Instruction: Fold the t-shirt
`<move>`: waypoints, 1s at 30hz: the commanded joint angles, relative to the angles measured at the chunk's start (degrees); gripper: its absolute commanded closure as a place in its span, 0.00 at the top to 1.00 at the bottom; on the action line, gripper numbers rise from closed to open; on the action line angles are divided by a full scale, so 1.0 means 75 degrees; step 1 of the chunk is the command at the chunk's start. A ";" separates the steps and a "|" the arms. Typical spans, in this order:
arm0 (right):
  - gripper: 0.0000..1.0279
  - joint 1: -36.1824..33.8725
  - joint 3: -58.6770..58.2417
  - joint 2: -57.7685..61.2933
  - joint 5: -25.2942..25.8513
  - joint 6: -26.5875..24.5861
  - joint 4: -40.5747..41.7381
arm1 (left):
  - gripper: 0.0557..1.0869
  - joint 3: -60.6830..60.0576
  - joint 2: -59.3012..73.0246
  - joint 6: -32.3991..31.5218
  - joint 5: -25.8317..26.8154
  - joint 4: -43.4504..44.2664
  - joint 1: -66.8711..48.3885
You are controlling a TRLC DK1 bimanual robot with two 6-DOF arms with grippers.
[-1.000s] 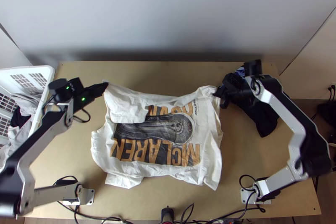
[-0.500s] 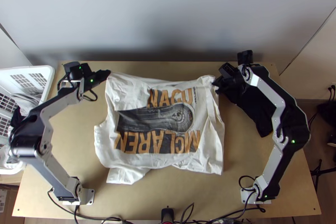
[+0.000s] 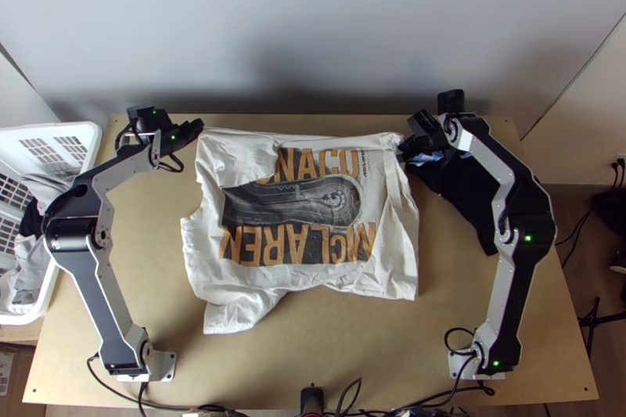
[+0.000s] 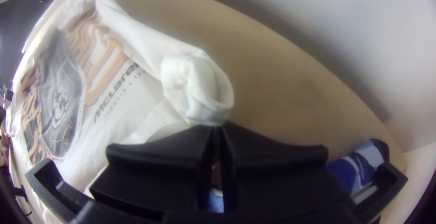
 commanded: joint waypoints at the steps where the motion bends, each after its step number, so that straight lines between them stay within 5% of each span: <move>1: 0.03 -0.0124 0.0666 0.0742 0.0673 0.0417 -0.0145 | 0.03 0.0704 0.0565 0.0183 -0.0189 -0.0372 0.0295; 5: 0.04 -0.0183 0.0783 0.0847 0.0685 0.0510 -0.0332 | 0.03 0.0821 0.0612 0.0336 -0.0201 -0.0571 0.0318; 9: 0.52 -0.0183 0.0748 0.0613 0.0685 0.0756 -0.0473 | 0.03 0.0821 0.0588 0.0359 -0.0201 -0.0712 0.0307; 14: 0.80 -0.0159 0.0760 0.0109 0.0943 0.0897 -0.0485 | 0.03 0.0786 0.0577 0.0382 -0.0201 -0.0712 0.0271; 24: 0.86 0.0895 0.1357 -0.0793 0.0978 0.0733 -0.0801 | 0.03 0.0762 0.0588 0.0500 -0.0201 -0.0712 0.0225; 30: 0.85 0.1516 0.3139 0.0449 0.0966 0.0627 -0.1797 | 0.03 0.0750 0.0612 0.0535 -0.0248 -0.0700 0.0189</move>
